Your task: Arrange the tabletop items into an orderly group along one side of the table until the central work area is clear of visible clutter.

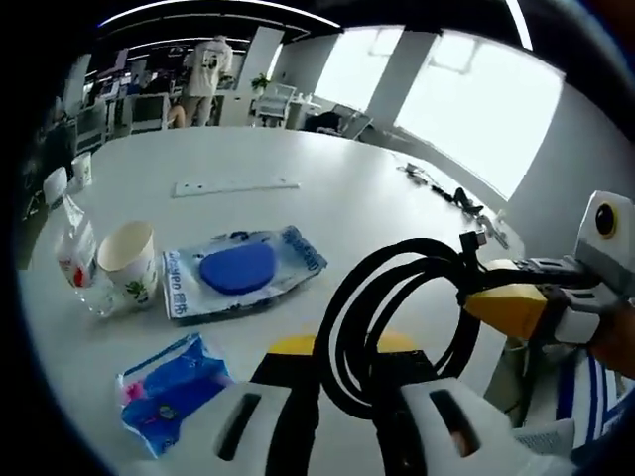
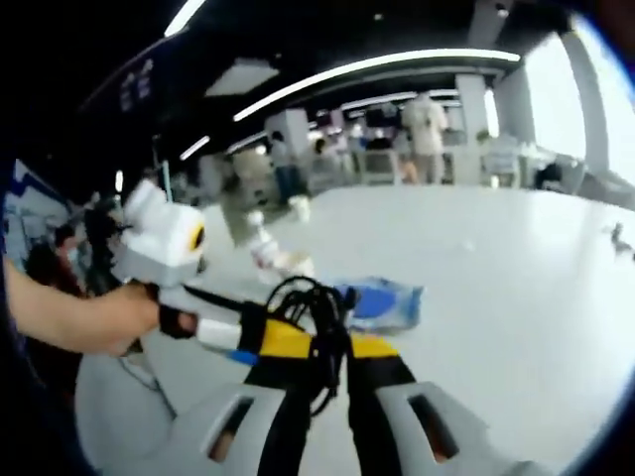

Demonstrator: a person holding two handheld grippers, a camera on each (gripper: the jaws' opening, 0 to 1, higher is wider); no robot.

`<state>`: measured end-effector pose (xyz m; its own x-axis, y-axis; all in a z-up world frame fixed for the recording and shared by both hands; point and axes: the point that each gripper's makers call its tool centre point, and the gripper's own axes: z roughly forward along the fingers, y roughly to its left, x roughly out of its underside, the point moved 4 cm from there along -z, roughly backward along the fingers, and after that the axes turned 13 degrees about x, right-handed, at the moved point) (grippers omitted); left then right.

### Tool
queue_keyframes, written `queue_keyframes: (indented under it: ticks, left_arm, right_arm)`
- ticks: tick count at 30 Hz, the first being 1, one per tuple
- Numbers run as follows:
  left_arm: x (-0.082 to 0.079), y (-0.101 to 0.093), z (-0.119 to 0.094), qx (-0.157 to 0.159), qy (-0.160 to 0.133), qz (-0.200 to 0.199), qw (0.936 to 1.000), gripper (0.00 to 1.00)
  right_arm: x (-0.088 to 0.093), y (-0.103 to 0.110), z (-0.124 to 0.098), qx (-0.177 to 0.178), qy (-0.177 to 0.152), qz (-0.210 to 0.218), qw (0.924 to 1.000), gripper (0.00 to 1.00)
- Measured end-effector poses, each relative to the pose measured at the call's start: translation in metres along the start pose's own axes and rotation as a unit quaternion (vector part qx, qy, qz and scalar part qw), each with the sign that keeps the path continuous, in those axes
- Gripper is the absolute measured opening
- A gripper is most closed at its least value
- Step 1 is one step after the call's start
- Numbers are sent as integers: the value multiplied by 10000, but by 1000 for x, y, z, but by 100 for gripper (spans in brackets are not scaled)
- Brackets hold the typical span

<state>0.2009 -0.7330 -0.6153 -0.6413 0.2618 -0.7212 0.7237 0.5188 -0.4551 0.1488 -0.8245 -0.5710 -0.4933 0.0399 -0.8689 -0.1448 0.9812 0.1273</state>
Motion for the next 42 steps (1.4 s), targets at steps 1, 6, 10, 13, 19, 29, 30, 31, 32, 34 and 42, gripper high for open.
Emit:
queue_keyframes:
  ticks: [1, 6, 10, 13, 19, 29, 30, 31, 32, 34, 42]
  left_arm:
    - [-1, -3, 5, 31, 91, 101, 9999, 17]
    - [-4, -13, 36, 147, 422, 455, 9980, 18]
    - [-3, -17, 54, 240, 612, 540, 9964, 18]
    - [-2, -17, 65, 265, 742, 629, 9949, 19]
    - [4, -10, 85, 297, 981, 633, 9927, 18]
    - [2, 10, 105, 10, 1229, 765, 9895, 14]
    - [0, 13, 108, -16, 1227, 747, 9896, 14]
    - [0, 15, 109, -41, 1238, 708, 9898, 13]
    - [2, 18, 110, -84, 1296, 655, 9894, 13]
    - [4, 21, 112, -130, 1340, 617, 9890, 11]
    - [16, 23, 110, -200, 1382, 576, 9885, 13]
  right_arm:
    - [2, -6, 0, 61, 14, 24, 10000, 8]
    - [14, -33, -2, 376, 107, 310, 9988, 9]
    - [21, -49, -1, 542, 135, 390, 9977, 8]
    - [29, -63, 5, 637, 186, 477, 9967, 8]
    - [43, -78, 20, 748, 313, 491, 9955, 8]
    - [52, -98, 56, 705, 476, 505, 9951, 8]
    - [53, -101, 61, 703, 490, 489, 9951, 8]
    - [55, -103, 65, 692, 517, 481, 9951, 8]
    - [57, -105, 69, 657, 588, 470, 9950, 9]
    - [63, -108, 78, 594, 727, 394, 9948, 9]
    - [67, -109, 91, 362, 957, -63, 9947, 9]
